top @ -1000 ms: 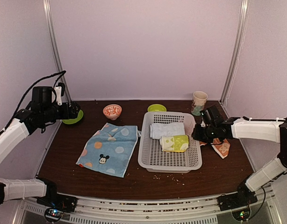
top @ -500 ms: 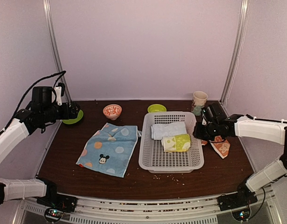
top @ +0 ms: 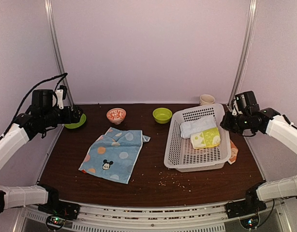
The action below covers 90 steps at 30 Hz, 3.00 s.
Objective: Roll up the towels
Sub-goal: Move the bin to the center of the board.
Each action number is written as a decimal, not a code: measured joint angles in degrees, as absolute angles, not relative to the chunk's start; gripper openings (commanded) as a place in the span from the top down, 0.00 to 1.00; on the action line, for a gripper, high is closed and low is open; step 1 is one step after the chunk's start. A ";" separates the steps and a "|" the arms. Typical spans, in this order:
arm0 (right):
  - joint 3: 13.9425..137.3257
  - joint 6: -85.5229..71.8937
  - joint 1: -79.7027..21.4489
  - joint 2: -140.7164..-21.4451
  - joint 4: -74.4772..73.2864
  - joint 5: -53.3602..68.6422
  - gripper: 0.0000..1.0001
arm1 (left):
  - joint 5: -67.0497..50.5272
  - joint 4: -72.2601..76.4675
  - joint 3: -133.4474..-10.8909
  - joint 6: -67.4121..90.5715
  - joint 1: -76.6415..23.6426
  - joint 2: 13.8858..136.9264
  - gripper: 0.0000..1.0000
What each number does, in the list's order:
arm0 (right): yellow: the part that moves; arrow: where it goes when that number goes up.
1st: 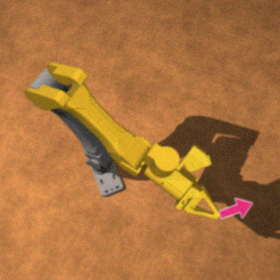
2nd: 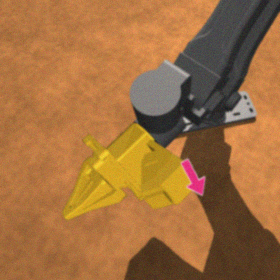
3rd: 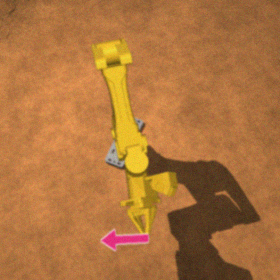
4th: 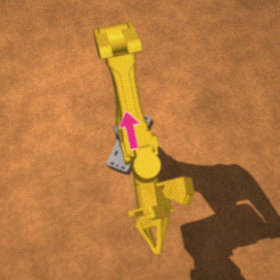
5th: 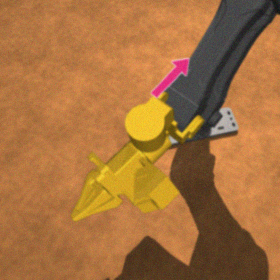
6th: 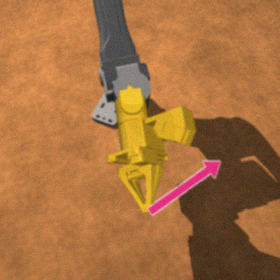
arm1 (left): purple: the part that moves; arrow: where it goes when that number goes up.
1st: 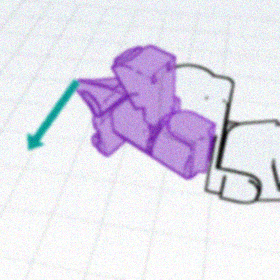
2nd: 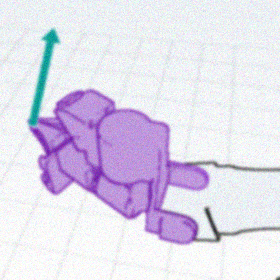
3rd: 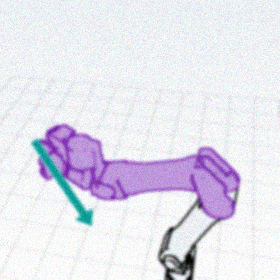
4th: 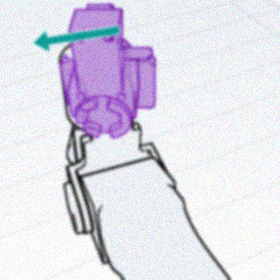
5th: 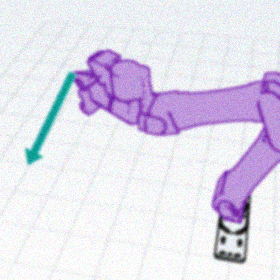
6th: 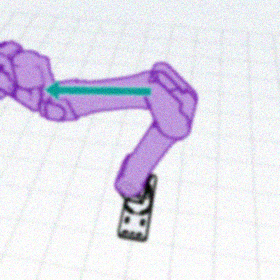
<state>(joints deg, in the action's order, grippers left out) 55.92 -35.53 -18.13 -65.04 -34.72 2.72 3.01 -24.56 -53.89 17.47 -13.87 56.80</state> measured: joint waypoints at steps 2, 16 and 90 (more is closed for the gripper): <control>55.92 -35.31 -17.21 -64.64 -35.18 2.85 1.00 | 2.68 -24.56 -53.89 17.47 -13.85 56.80 0.04; 46.98 -40.86 -19.42 -63.00 -28.58 10.24 1.00 | 1.30 -24.56 -53.89 17.67 -13.87 56.80 0.05; 55.00 -33.89 -18.11 -88.92 -17.43 9.56 0.23 | 0.32 -24.73 -53.91 18.11 -13.85 59.81 0.04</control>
<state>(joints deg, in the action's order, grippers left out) 55.00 -33.89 -18.11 -88.92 -17.43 9.56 0.32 -24.73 -53.91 18.11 -13.85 59.81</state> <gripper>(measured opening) 0.764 0.957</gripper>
